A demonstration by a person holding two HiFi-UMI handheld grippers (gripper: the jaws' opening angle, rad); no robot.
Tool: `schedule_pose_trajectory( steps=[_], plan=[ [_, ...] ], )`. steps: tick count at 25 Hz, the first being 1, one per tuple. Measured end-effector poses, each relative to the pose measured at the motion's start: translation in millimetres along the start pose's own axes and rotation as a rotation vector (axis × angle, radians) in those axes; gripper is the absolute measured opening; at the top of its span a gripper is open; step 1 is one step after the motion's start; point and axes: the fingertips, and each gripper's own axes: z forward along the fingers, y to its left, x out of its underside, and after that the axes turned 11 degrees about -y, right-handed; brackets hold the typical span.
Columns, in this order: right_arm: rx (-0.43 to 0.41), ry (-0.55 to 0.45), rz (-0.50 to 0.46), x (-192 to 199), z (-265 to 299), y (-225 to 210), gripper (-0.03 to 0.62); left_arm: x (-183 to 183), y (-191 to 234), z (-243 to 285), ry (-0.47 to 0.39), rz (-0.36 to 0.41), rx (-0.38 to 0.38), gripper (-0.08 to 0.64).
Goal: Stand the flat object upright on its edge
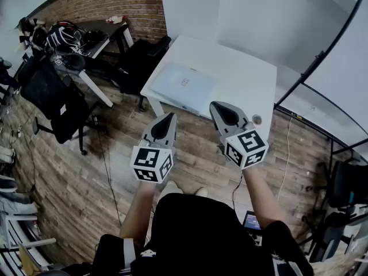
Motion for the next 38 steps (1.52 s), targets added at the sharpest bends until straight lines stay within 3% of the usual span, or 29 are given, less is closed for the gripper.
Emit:
schedule_pose_trajectory(
  steps=[21, 38],
  plan=[
    [-0.031, 0.021, 0.003, 12.7, -13.2, -9.8, 0.041, 2.3, -8.6, 3.6, 0.013, 0.005, -0.032, 0.011],
    [-0.057, 0.061, -0.001, 34.4, 65.8, -50.5, 0.041, 17.6, 52.7, 71.3, 0.035, -0.015, -0.052, 0.011]
  ],
)
